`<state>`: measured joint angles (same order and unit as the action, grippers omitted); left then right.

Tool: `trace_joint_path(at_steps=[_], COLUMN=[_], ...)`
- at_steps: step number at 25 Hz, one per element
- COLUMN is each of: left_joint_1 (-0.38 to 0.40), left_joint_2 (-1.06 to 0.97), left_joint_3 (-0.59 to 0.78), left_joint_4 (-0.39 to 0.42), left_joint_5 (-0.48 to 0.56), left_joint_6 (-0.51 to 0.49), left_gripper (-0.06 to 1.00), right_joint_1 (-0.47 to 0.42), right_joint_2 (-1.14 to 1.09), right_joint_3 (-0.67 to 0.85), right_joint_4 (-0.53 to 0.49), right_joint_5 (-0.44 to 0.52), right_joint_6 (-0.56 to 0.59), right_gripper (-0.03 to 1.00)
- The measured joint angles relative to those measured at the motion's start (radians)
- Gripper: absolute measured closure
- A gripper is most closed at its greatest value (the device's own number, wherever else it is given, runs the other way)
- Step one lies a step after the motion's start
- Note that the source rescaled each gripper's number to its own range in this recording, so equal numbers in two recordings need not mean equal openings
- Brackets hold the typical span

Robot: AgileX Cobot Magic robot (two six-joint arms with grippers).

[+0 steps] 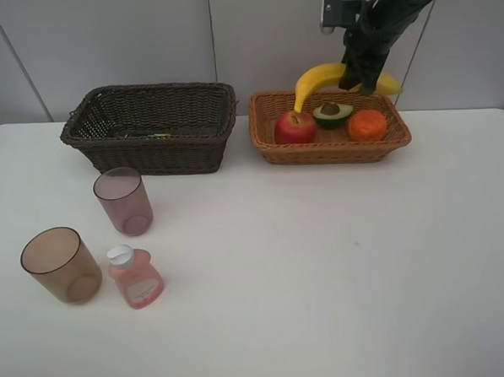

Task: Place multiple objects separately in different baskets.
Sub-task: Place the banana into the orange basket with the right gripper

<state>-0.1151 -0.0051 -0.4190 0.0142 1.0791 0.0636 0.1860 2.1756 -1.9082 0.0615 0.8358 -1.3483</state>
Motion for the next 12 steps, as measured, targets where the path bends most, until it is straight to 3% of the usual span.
trace_joint_path(at_steps=[6, 12], left_joint_1=[0.000, 0.000], left_joint_2=[0.000, 0.000], left_joint_3=[0.000, 0.000], left_joint_4=[0.000, 0.000], left_joint_5=[0.000, 0.000], left_joint_6=[0.000, 0.000], left_gripper=[-0.05, -0.05], right_joint_1=[-0.001, -0.001], right_joint_2=[0.044, 0.072], right_joint_3=[-0.001, -0.001], right_joint_4=[0.001, 0.001], right_joint_5=[-0.124, -0.180], right_joint_6=[-0.001, -0.001], right_gripper=[0.96, 0.96])
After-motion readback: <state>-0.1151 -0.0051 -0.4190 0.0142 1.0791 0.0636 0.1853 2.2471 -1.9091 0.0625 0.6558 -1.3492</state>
